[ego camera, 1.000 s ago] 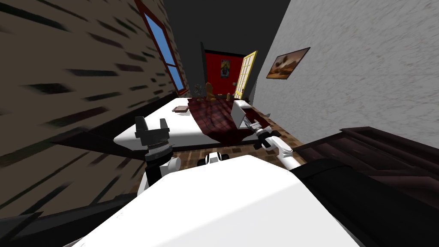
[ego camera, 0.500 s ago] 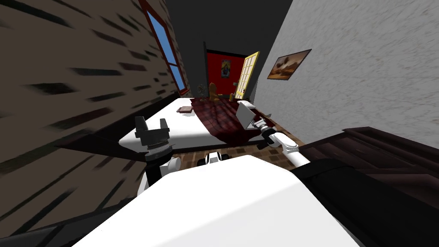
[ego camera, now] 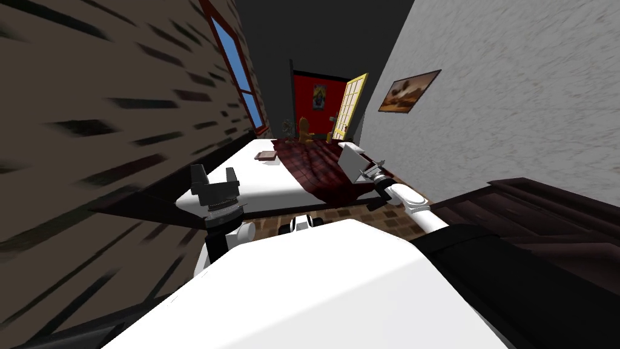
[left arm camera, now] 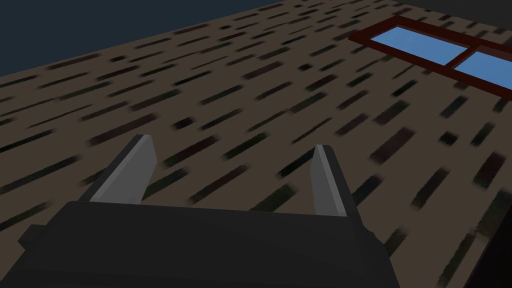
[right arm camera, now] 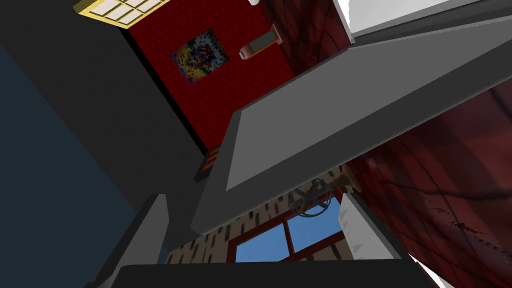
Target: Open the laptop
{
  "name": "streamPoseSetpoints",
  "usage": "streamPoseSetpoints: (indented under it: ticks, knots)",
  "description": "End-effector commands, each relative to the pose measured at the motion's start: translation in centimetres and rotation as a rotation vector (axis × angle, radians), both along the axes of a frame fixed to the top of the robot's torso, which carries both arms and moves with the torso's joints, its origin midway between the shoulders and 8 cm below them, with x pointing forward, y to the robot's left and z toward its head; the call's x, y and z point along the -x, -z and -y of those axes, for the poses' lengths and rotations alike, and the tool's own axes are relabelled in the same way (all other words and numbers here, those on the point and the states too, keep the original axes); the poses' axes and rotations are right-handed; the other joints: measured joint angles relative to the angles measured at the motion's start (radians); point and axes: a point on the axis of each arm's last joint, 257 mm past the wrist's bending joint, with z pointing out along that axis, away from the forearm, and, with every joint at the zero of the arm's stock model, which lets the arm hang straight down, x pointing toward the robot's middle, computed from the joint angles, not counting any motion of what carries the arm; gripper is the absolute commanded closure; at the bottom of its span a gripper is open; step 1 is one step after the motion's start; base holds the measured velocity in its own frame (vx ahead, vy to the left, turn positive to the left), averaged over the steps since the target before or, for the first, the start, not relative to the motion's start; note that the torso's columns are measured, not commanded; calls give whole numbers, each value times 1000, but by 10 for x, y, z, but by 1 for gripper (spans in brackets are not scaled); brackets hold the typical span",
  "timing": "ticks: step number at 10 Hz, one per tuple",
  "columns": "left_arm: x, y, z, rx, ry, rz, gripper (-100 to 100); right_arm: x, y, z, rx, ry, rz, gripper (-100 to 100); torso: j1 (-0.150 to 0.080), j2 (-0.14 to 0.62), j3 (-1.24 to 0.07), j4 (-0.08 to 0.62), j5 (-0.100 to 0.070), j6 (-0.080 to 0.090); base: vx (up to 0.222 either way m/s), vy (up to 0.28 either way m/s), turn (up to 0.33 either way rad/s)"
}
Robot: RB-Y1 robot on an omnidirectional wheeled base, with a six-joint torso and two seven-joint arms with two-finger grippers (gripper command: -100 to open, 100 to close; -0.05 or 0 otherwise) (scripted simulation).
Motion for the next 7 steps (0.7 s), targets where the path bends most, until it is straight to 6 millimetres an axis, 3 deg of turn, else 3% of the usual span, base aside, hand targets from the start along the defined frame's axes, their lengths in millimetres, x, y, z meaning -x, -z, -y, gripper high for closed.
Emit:
streamPoseSetpoints:
  ticks: [1, 2, 3, 4, 7]
  knots:
    - [0, 0, 0, 0, 0, 0, 0, 0, -1, 1, 7, 2, -1, -100, -3, 1, 0, 0, 0, 0, 3, 13, 1]
    - [0, 0, 0, 0, 0, 0, 0, 0, 0, 1, 7, 1, 0, 100, -4, 1, 0, 0, -1, 0, 6, -1, -6]
    - [0, 0, 0, 0, 0, 0, 0, -1, -3, 22, -28, 44, 8, 100, -2, 0, 0, -2, -3, -1, -97, -44, 239]
    - [0, 0, 0, 0, 0, 0, 0, 1, -1, 26, -28, 50, 4, 100, -5, -2, 0, -5, -7, -6, -145, -66, 252]
    - [0, 0, 0, 0, 0, 0, 0, 1, -3, 61, -104, 122, 20, 100, -8, -8, -4, -5, -6, 2, -160, -62, 299]
